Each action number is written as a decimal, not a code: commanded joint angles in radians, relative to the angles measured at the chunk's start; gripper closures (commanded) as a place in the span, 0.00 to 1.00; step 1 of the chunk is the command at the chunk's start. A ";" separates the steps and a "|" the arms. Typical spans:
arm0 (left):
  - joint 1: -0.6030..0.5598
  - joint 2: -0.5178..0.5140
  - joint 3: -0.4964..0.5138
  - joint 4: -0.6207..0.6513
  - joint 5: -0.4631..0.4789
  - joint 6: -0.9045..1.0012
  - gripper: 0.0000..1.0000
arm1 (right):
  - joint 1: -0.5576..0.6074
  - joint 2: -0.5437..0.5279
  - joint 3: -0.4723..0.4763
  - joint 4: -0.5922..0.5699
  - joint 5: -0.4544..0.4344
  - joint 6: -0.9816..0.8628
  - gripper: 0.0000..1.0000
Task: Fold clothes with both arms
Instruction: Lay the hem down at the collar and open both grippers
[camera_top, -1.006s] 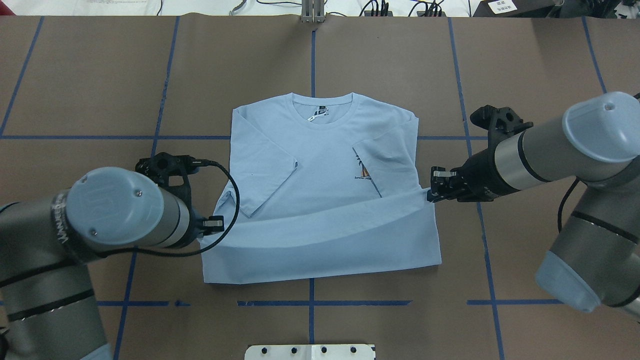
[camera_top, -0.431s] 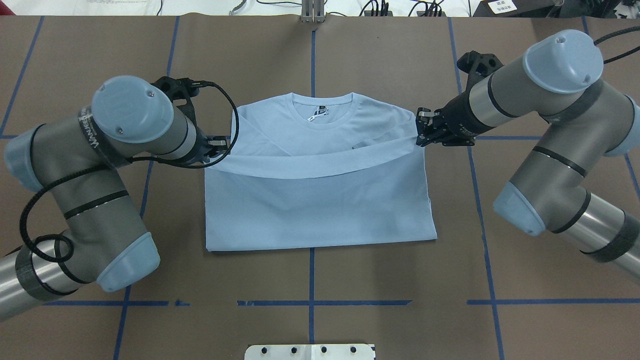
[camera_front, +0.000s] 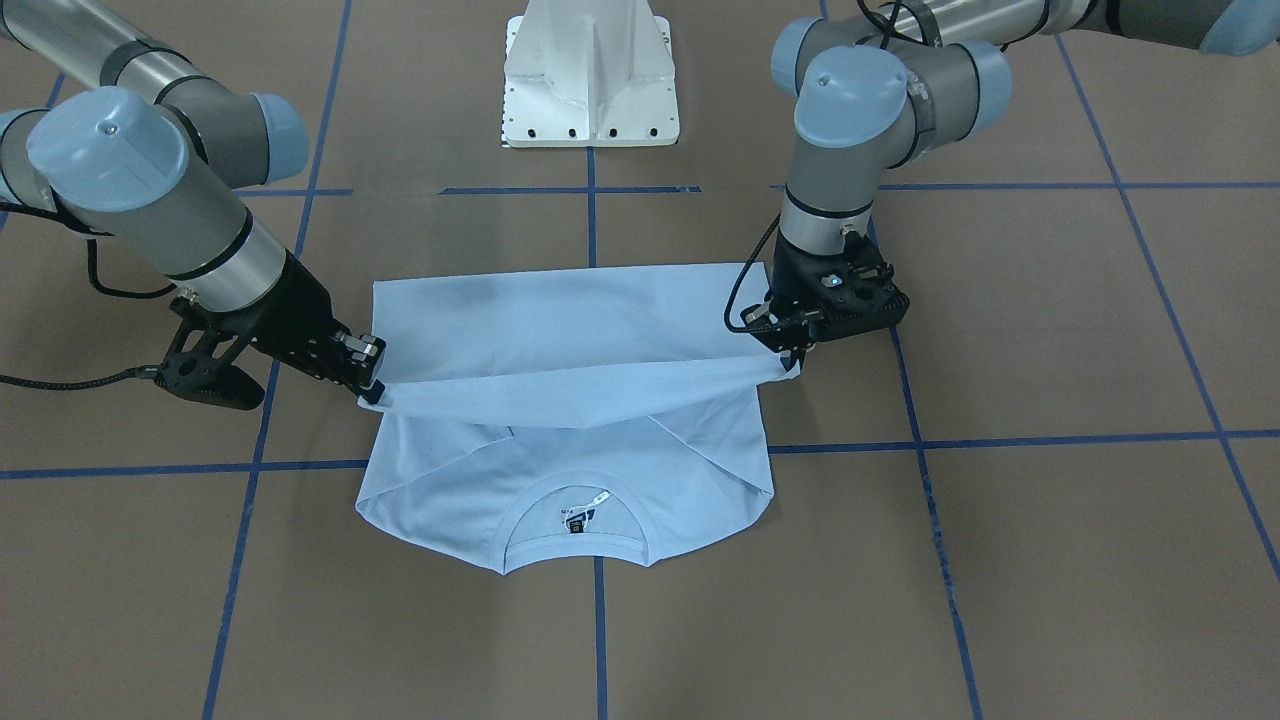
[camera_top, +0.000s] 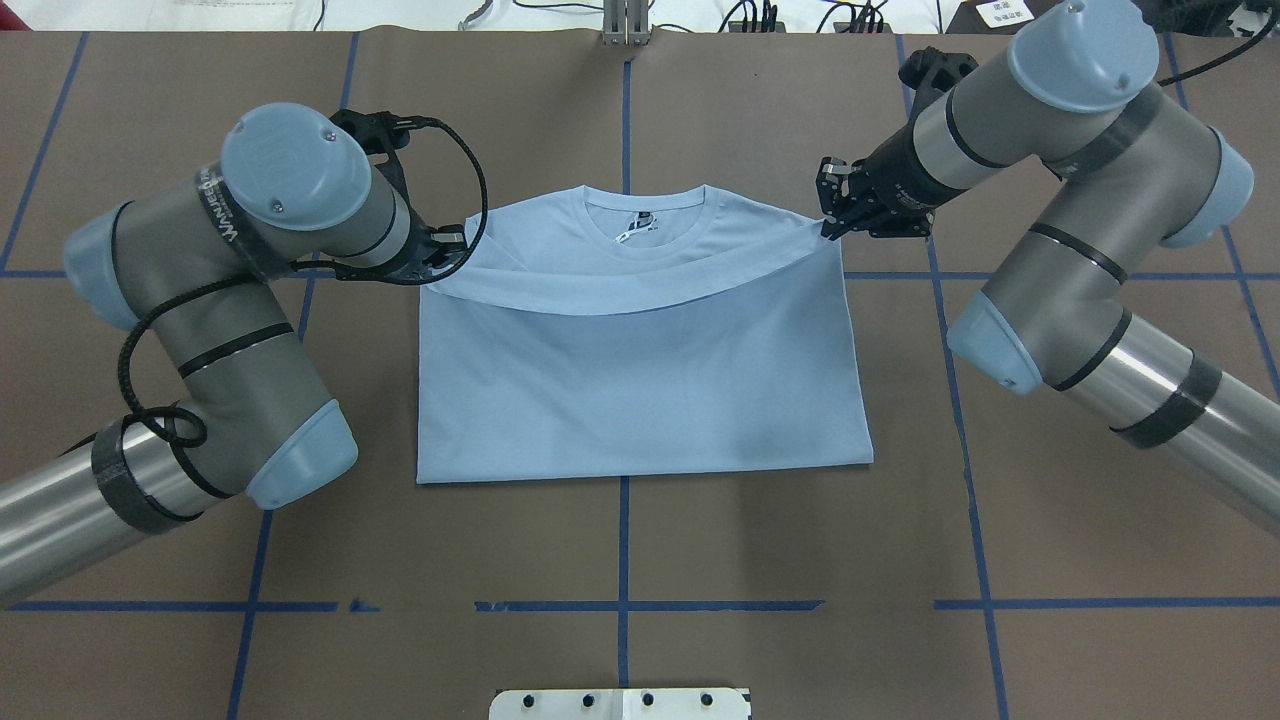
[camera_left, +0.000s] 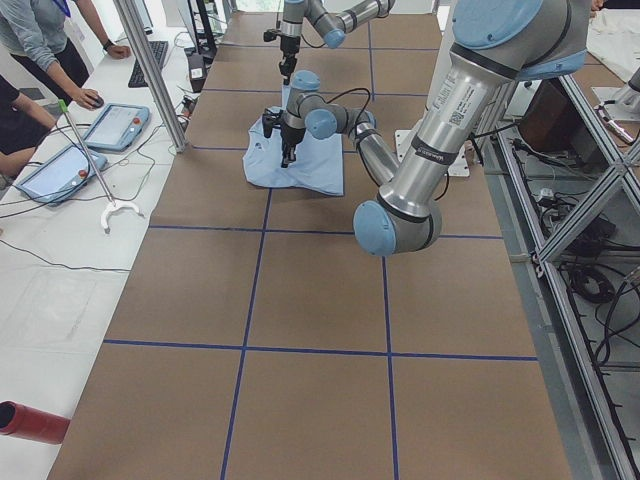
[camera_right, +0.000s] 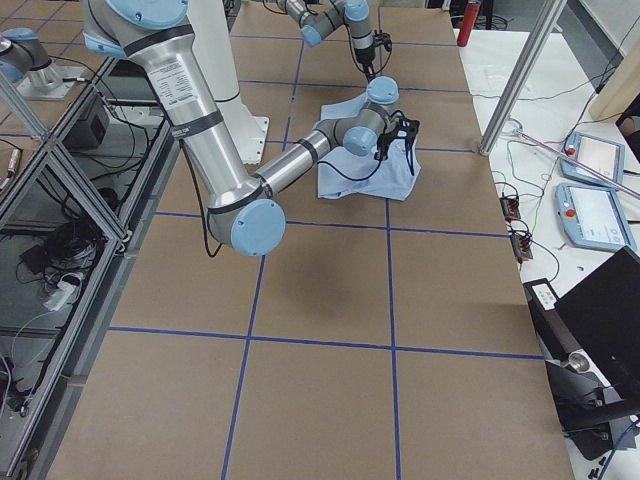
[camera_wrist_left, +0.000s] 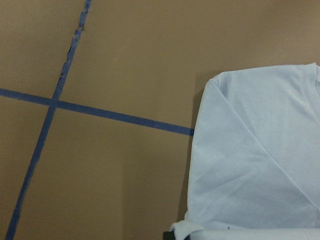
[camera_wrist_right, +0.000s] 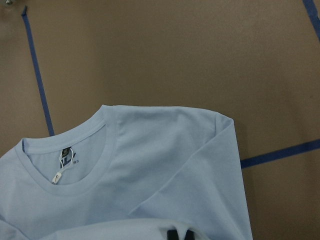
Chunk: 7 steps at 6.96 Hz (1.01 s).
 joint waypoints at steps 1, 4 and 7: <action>-0.020 -0.017 0.128 -0.123 0.003 0.001 1.00 | 0.037 0.123 -0.188 0.002 0.002 -0.005 1.00; -0.035 -0.069 0.199 -0.128 0.006 0.001 1.00 | 0.046 0.174 -0.346 0.081 -0.002 -0.015 1.00; -0.075 -0.081 0.275 -0.211 0.006 0.002 1.00 | 0.048 0.168 -0.371 0.115 -0.002 -0.017 1.00</action>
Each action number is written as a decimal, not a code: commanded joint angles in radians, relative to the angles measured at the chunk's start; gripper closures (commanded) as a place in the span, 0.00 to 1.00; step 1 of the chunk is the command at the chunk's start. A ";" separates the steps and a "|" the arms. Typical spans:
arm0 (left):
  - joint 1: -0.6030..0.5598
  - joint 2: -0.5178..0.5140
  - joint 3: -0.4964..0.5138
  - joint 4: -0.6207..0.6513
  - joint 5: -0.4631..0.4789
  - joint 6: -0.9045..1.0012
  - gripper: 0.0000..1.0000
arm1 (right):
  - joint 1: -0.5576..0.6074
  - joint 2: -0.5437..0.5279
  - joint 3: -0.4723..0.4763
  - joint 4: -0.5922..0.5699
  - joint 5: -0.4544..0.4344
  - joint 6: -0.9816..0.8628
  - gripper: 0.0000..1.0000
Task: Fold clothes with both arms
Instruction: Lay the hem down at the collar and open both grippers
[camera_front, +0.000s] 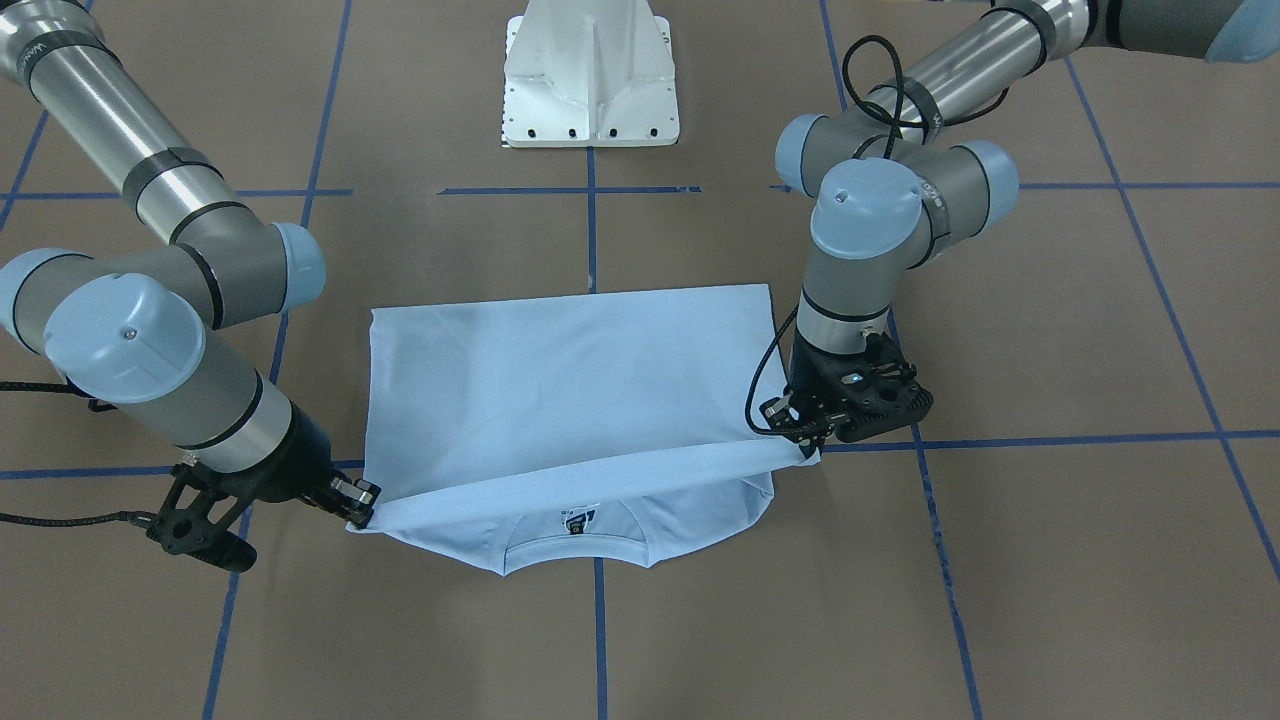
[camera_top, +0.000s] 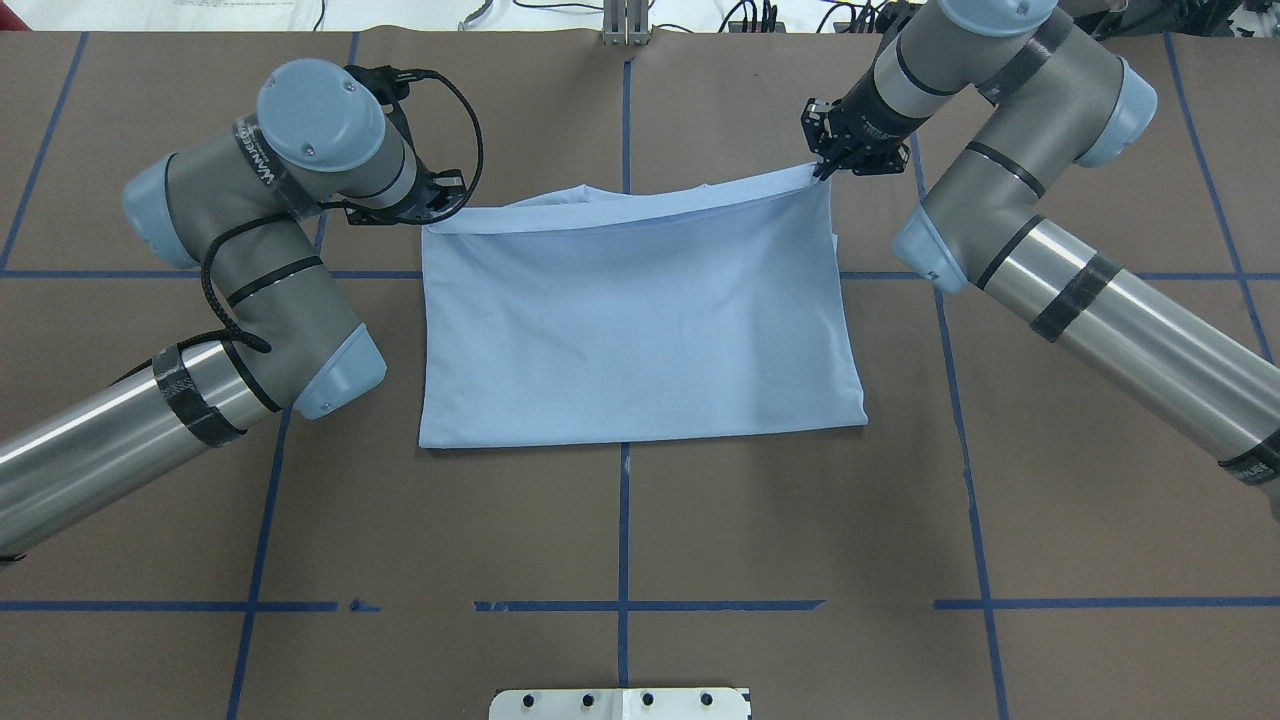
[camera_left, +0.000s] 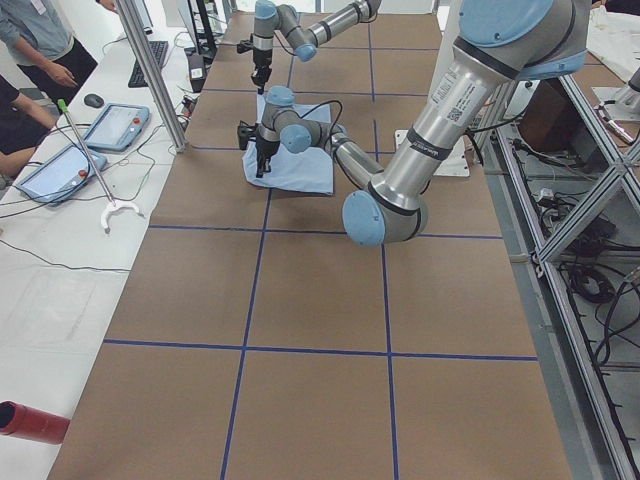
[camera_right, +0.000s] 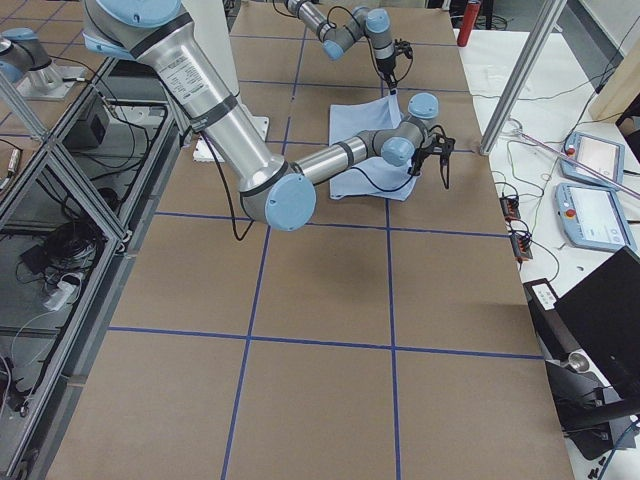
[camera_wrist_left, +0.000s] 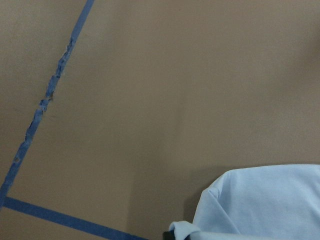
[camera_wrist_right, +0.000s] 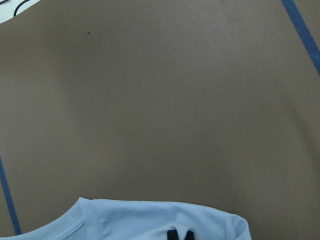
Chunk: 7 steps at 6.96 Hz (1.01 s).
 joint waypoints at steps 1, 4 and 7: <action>-0.006 -0.024 0.065 -0.048 0.000 -0.002 1.00 | 0.001 -0.001 -0.004 0.009 0.000 0.001 1.00; -0.001 -0.063 0.109 -0.048 -0.001 -0.011 1.00 | -0.004 -0.004 -0.005 0.007 -0.006 -0.004 1.00; -0.001 -0.073 0.109 -0.048 -0.001 -0.013 1.00 | -0.011 -0.001 -0.005 0.015 -0.006 -0.011 0.90</action>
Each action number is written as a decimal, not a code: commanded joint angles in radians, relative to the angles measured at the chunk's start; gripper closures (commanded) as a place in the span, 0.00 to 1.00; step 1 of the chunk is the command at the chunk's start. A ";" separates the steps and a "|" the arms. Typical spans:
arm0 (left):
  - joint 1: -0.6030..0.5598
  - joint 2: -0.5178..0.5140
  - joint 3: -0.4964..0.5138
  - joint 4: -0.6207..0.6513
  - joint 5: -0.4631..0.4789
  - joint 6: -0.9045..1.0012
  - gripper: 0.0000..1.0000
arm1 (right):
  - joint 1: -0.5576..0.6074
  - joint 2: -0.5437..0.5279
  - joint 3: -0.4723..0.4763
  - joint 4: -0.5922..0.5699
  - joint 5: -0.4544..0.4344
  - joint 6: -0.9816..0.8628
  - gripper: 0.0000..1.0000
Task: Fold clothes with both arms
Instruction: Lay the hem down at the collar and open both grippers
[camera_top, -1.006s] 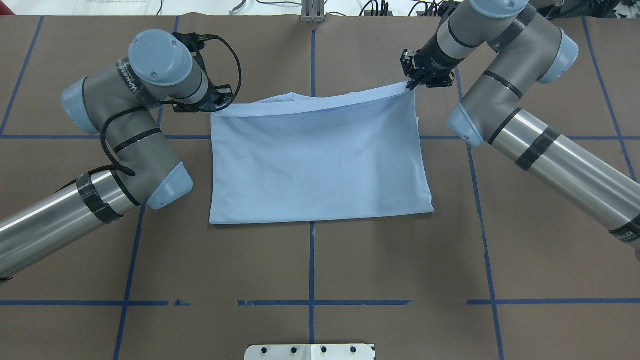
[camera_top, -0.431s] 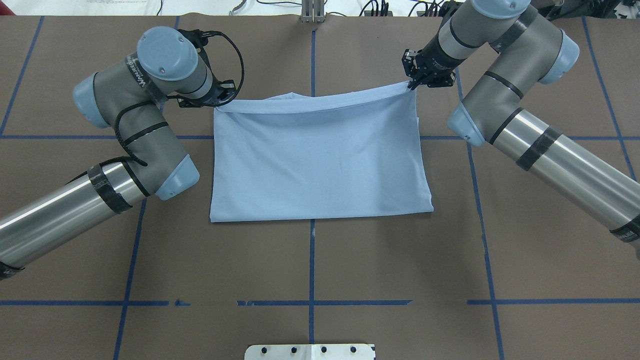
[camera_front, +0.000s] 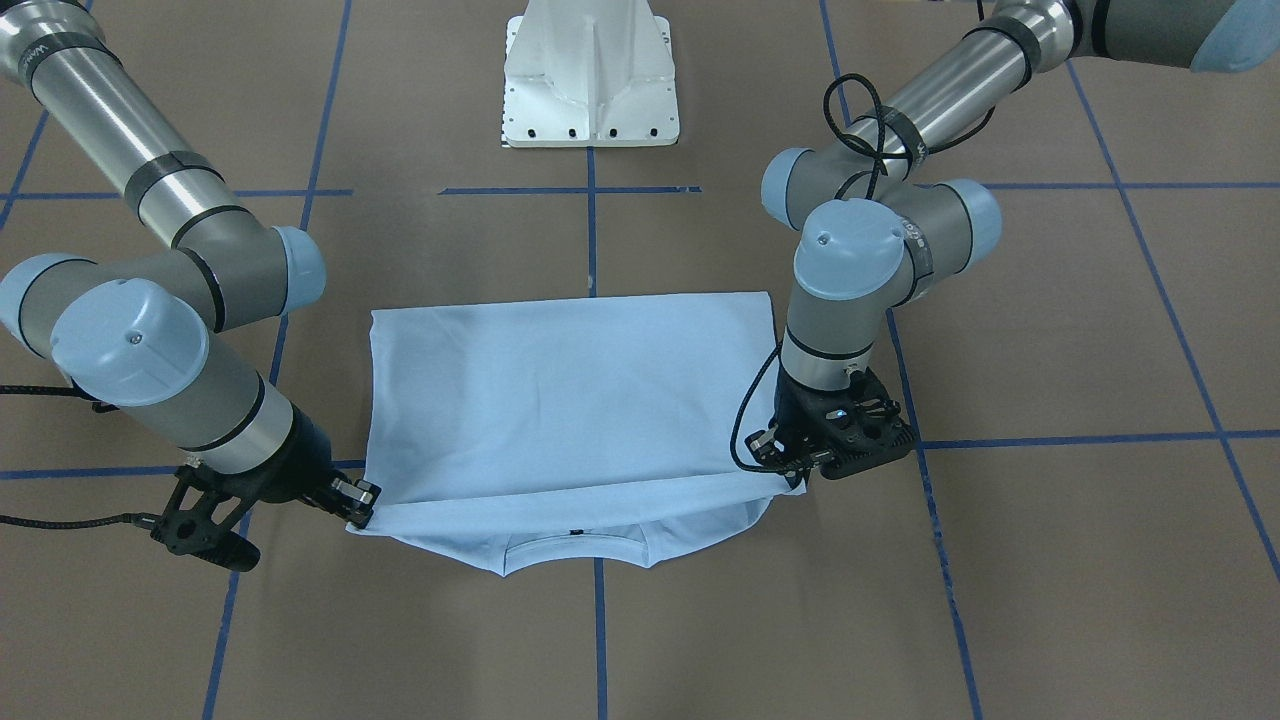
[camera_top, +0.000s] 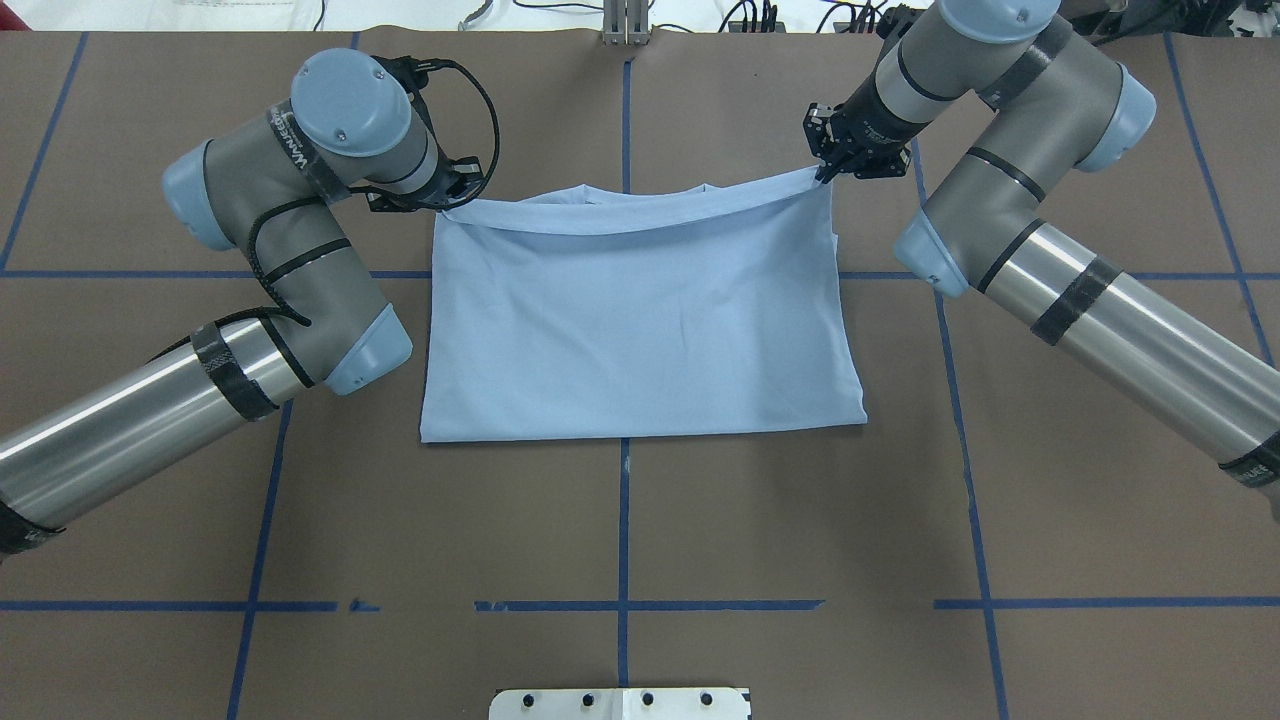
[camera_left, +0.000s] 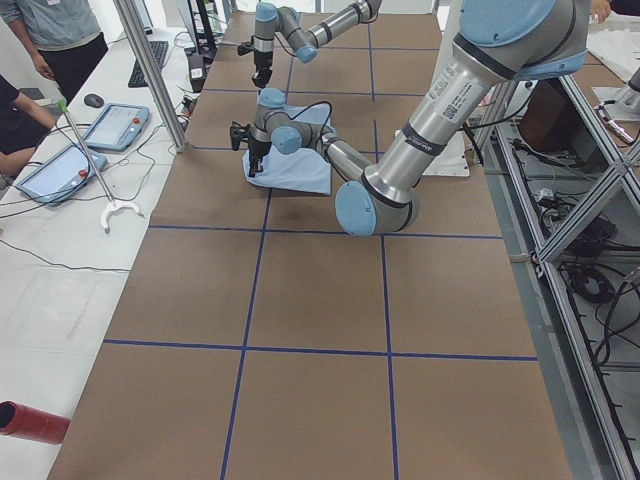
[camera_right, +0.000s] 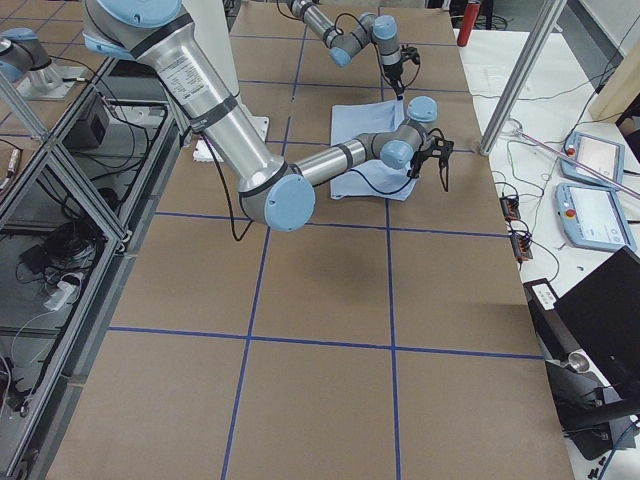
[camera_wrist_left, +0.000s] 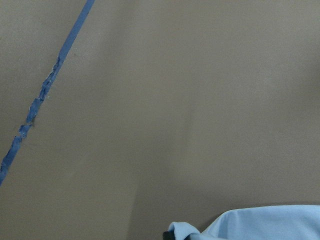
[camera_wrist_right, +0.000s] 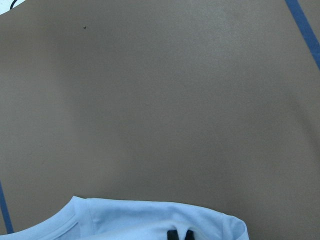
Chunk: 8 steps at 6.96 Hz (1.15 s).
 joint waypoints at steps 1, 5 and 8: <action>0.002 -0.003 0.000 0.000 0.000 0.001 0.44 | -0.004 -0.001 -0.002 0.025 -0.003 -0.001 0.24; 0.000 -0.002 -0.003 0.002 0.000 0.010 0.00 | -0.004 -0.001 0.008 0.080 0.003 0.005 0.00; -0.004 0.009 -0.077 0.015 -0.018 0.010 0.00 | -0.010 -0.056 0.092 0.105 0.001 0.002 0.00</action>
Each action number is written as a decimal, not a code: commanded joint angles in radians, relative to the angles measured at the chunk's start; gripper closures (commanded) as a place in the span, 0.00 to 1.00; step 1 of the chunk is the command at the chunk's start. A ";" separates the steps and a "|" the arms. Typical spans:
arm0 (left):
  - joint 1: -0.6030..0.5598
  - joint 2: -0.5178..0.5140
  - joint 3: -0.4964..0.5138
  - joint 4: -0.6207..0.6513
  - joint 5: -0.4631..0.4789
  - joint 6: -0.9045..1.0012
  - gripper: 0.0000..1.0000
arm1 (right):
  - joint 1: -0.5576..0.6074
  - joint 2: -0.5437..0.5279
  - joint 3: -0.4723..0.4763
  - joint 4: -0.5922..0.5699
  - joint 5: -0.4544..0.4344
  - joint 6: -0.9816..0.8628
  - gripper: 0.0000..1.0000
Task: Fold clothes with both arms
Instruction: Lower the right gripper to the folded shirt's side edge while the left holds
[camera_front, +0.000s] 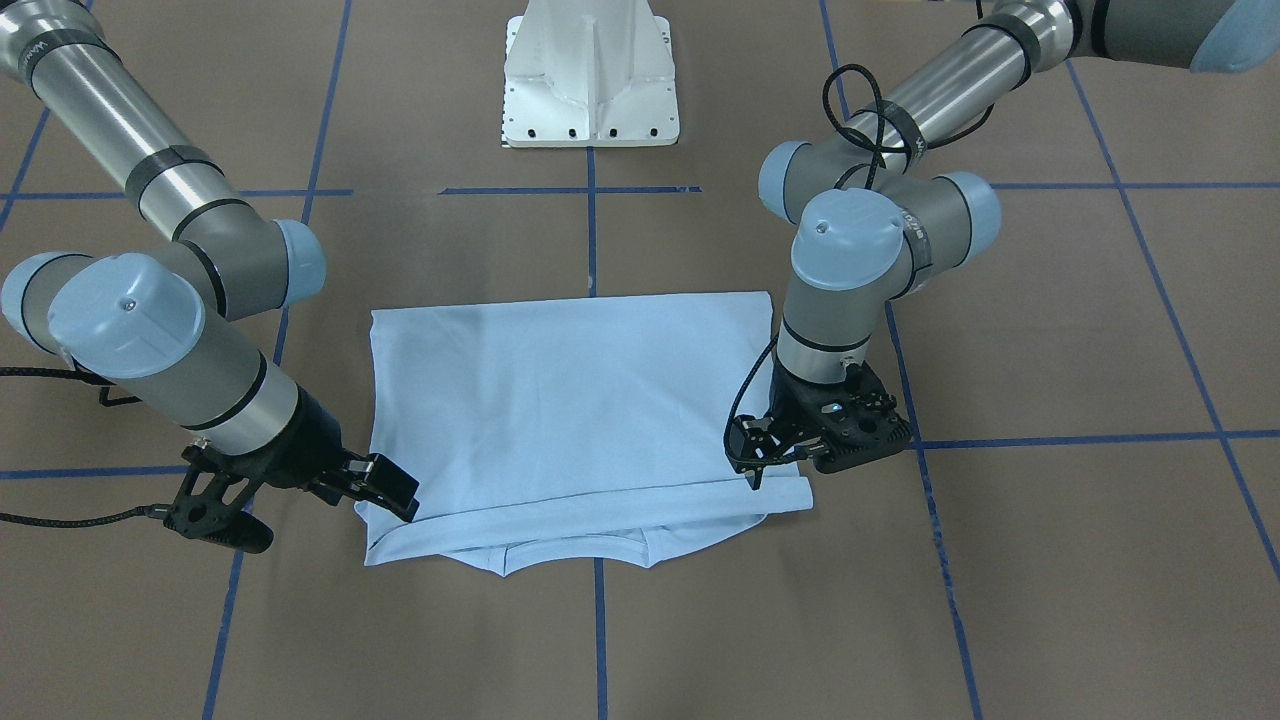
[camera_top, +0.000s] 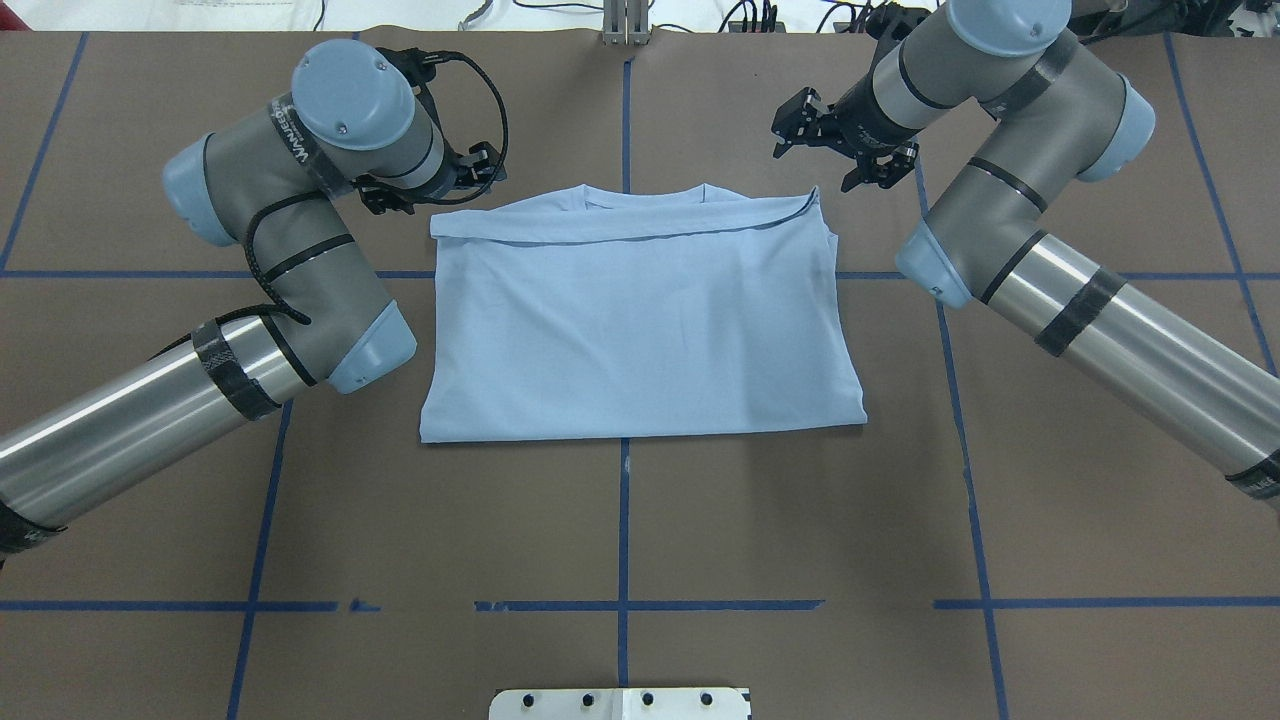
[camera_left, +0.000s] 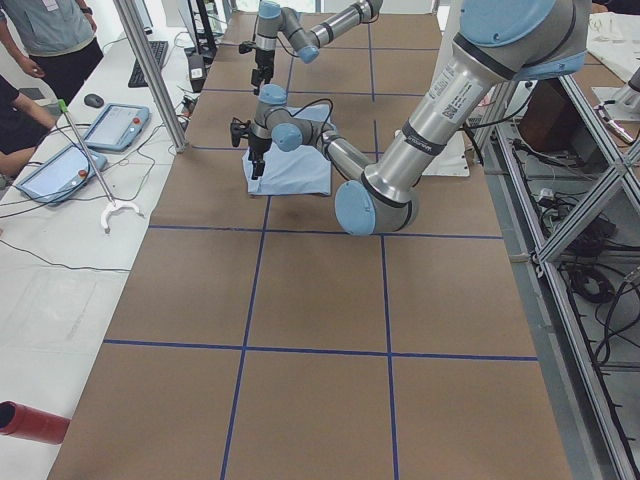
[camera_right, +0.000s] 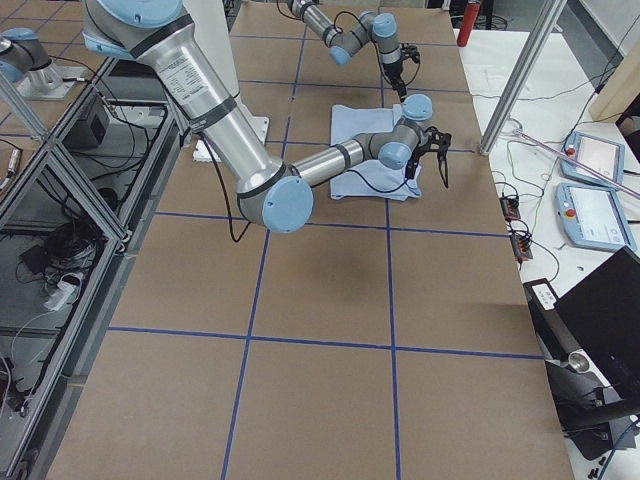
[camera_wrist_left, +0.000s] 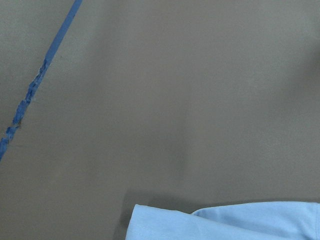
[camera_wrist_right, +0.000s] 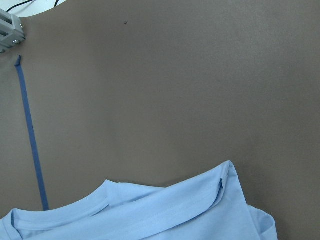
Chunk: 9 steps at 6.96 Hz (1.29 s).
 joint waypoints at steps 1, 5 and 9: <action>-0.002 0.030 -0.095 0.022 -0.017 0.000 0.00 | -0.025 -0.076 0.116 0.003 -0.010 0.001 0.00; 0.005 0.074 -0.217 0.077 -0.019 0.000 0.00 | -0.137 -0.254 0.331 0.003 -0.077 0.001 0.00; 0.007 0.102 -0.300 0.129 -0.090 0.000 0.00 | -0.284 -0.389 0.440 0.001 -0.183 0.001 0.00</action>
